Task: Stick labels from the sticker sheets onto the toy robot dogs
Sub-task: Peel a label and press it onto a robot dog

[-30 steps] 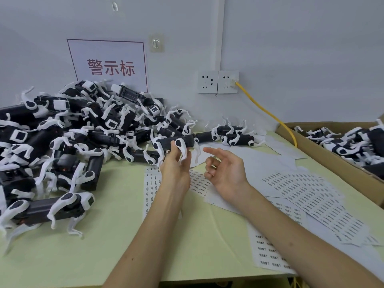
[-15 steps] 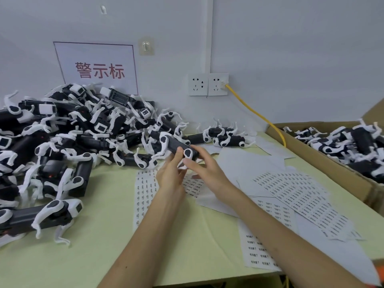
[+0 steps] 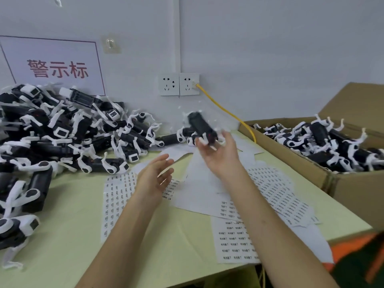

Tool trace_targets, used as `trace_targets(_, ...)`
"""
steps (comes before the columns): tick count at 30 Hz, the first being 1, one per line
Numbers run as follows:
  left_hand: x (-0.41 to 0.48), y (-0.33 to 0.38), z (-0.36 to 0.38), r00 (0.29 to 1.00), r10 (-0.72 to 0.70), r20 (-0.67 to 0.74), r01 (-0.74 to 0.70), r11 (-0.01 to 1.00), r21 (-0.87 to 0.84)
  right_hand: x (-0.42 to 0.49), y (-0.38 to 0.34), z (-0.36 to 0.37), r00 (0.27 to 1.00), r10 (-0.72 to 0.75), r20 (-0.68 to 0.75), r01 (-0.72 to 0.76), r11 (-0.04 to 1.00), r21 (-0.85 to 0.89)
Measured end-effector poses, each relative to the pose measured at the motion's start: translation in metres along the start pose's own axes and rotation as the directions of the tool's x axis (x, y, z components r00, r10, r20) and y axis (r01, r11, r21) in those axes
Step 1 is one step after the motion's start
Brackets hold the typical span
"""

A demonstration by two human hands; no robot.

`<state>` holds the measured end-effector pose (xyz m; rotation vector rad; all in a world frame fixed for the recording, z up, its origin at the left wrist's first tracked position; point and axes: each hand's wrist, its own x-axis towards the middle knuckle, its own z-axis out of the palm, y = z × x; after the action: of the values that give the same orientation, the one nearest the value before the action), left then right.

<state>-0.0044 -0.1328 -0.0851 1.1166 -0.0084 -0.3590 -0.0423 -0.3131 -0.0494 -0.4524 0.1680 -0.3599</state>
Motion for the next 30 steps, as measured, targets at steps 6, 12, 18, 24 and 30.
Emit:
trace_targets(6,0.003,-0.001,-0.001,1.0,0.012,-0.001,-0.012,1.0,-0.005,0.008,-0.059,-0.028,0.94,-0.326,-0.103,0.335,0.939,0.084)
trace_targets(12,-0.001,-0.001,0.0,1.0,0.012,-0.002,-0.011,1.0,0.028,0.005,-0.026,-0.021,0.929,-0.198,-0.312,0.179,0.98,-0.091)
trace_targets(18,-0.005,0.003,0.001,1.0,0.012,-0.021,-0.011,0.999,0.047,0.008,-0.014,-0.015,0.947,-0.242,-0.209,0.161,0.926,-0.342)
trace_targets(24,0.006,0.018,-0.008,0.974,0.144,-0.173,-0.116,0.98,0.163,0.008,-0.009,-0.015,0.957,-0.223,-0.186,0.126,0.895,-0.427)
trace_targets(30,0.029,0.032,-0.065,0.615,0.716,-0.331,-0.34,0.619,0.708,0.006,-0.005,-0.014,0.959,-0.207,-0.193,0.093,0.875,-0.475)
